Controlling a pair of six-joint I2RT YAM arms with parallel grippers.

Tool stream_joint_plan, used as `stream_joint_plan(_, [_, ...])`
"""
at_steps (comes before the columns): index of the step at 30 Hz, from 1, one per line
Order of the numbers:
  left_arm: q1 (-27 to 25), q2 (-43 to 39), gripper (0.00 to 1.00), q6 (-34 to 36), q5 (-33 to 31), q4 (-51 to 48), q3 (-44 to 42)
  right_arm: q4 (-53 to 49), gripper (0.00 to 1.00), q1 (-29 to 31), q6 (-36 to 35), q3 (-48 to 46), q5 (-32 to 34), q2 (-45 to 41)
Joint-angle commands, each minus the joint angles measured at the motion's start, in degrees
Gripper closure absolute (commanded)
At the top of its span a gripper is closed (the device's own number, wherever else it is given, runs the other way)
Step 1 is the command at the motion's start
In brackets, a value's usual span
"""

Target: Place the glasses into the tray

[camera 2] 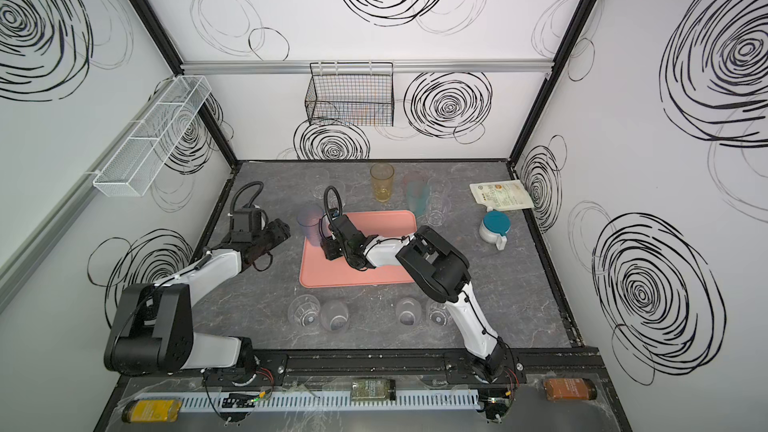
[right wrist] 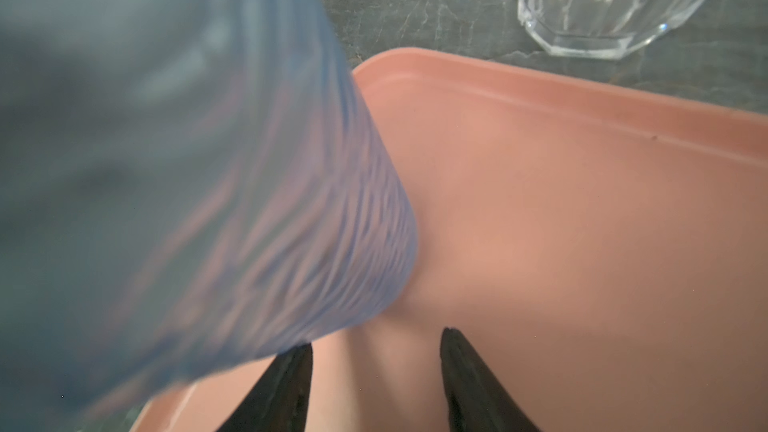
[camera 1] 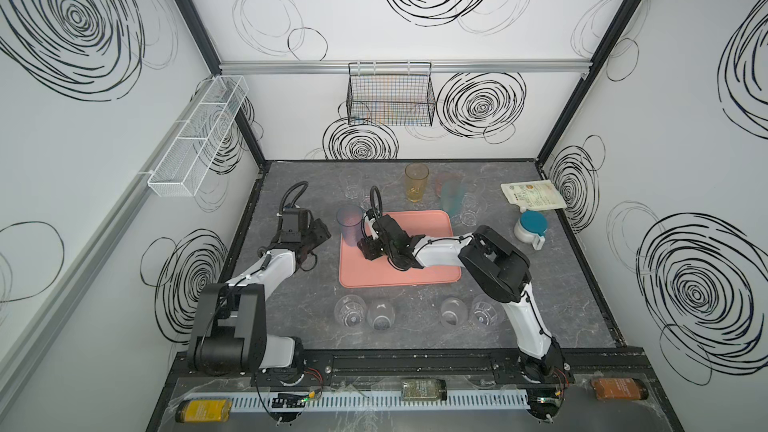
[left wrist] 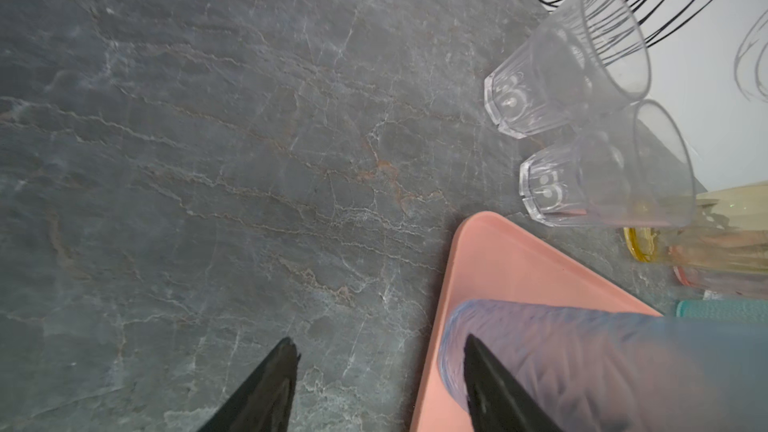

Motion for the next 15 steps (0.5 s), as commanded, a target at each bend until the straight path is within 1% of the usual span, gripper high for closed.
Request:
stream_joint_plan(1, [-0.21, 1.46, 0.33, -2.59, 1.93, 4.26, -0.58, -1.35, 0.46, -0.73, 1.77, 2.01, 1.51, 2.01])
stream_joint_plan(8, [-0.01, 1.87, 0.34, -2.71, 1.58, 4.21, -0.21, -2.69, 0.47, -1.93, 2.08, 6.51, 4.27, 5.59])
stream_joint_plan(15, [0.63, 0.61, 0.34, -2.20, 1.65, 3.85, -0.13, -3.43, 0.47, -2.34, 1.91, 8.47, 6.02, 7.34])
